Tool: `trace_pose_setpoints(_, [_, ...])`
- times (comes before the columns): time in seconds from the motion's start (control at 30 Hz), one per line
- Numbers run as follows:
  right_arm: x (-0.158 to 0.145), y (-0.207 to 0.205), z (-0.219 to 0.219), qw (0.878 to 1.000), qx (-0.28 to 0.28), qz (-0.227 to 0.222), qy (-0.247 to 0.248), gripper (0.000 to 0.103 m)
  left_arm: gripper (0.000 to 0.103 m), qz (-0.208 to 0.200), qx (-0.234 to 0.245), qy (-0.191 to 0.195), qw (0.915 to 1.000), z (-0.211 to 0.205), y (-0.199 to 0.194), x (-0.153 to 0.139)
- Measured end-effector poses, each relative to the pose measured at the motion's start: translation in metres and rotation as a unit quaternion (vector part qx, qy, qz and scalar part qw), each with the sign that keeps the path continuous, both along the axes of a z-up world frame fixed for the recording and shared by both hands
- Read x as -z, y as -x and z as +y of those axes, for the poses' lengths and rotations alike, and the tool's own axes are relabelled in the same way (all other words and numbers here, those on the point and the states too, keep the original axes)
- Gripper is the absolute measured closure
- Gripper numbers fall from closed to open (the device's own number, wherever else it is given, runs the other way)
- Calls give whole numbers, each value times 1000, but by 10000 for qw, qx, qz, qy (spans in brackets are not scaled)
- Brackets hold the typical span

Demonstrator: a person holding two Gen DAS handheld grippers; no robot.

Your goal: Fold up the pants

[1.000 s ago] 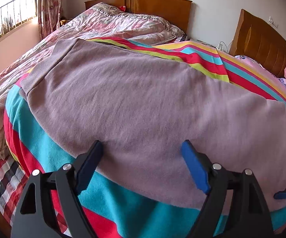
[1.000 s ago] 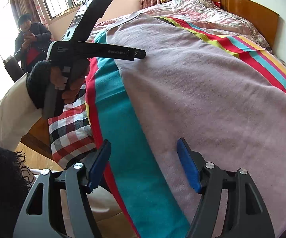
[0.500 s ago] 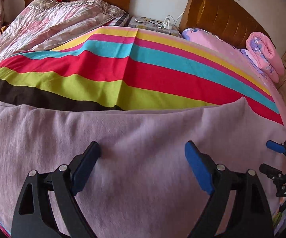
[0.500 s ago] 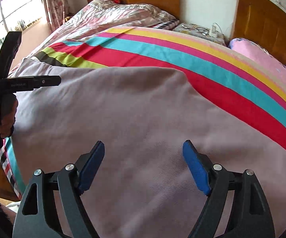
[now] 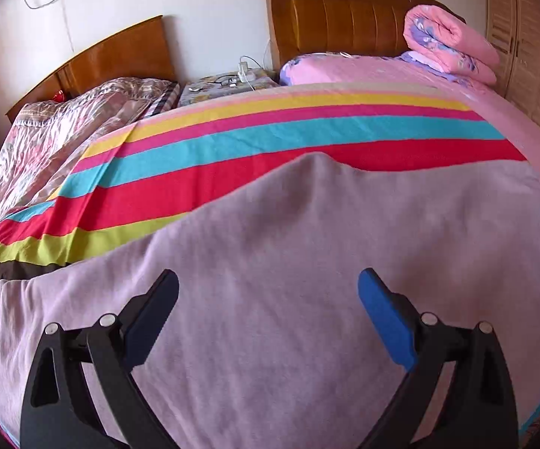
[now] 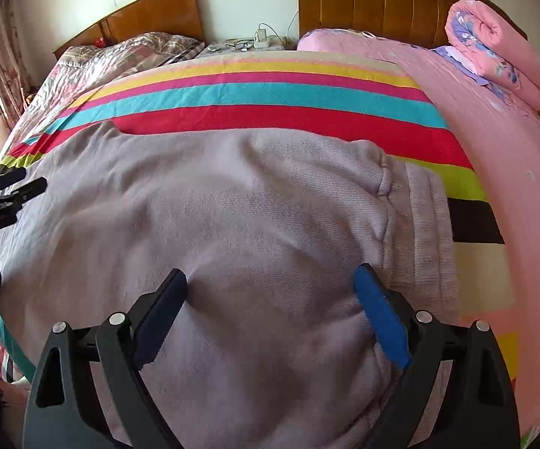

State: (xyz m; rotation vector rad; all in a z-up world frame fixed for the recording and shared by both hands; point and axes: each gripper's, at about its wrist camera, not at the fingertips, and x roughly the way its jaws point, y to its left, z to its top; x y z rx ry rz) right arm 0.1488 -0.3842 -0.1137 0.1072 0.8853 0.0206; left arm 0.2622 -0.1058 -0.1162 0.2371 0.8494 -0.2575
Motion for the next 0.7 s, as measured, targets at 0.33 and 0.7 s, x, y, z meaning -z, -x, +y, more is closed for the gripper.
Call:
trace_pose_setpoints(0.33, [-4,119,-84,9739,1111,-1025,-1692,15,7,-62,-394,139,9991,2,12,-11])
trace_pose_setpoints(0.7, [13,113,-67,9536,711,-1186,-2675,27,6,-86,932,-221,9954,-105,78,5])
